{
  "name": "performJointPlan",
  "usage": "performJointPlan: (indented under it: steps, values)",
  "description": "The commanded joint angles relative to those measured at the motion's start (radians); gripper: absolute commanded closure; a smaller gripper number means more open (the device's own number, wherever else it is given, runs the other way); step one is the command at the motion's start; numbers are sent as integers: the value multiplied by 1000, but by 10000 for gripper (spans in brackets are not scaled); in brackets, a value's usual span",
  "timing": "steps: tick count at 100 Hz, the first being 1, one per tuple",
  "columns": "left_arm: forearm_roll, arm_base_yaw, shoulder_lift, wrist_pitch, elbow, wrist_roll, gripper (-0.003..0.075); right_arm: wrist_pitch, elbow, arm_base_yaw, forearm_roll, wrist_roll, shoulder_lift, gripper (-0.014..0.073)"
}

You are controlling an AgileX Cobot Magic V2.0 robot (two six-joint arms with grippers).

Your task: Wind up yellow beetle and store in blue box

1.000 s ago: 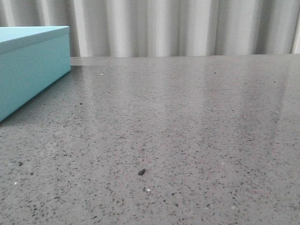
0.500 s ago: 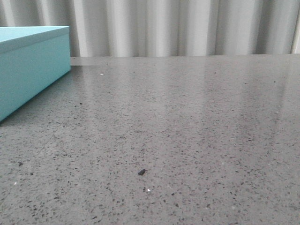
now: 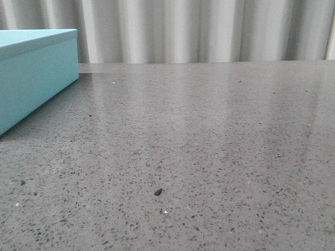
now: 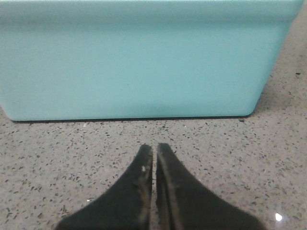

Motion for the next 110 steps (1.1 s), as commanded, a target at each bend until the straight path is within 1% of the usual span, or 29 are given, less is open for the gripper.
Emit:
performJointPlan:
  steps: [1, 9, 16, 24, 42, 49, 62, 79, 91, 110]
  values:
    - [-1, 3, -30, -50, 26, -6, 741, -80, -27, -1, -12, -10, 12, 656]
    - [-1, 3, -30, -50, 26, -6, 741, -80, -20, -1, -12, -10, 12, 656]
    - [-1, 3, -30, -50, 26, -6, 741, -117, 3, -3, -19, -10, 12, 656]
    - [-1, 3, -30, -50, 26, -6, 741, -209, 46, -14, -34, -10, 12, 656]
    - [-1, 3, -30, -50, 26, -6, 741, -432, 166, -76, -33, -10, 12, 656]
    - [-1, 3, -30, -50, 26, -6, 741, -497, 209, -100, -33, -10, 12, 656]
    - [-1, 3, -30, -50, 26, -6, 741, -574, 279, -148, -33, -10, 12, 656]
    - [-1, 3, -30, -50, 26, -6, 741, -403, 276, -207, -33, -10, -48, 656]
    - [-1, 3, -30, -50, 26, -6, 741, -241, 276, -230, -33, -10, -127, 656]
    - [-1, 3, -30, -50, 26, -6, 741, -110, 276, -233, -33, -10, -124, 656]
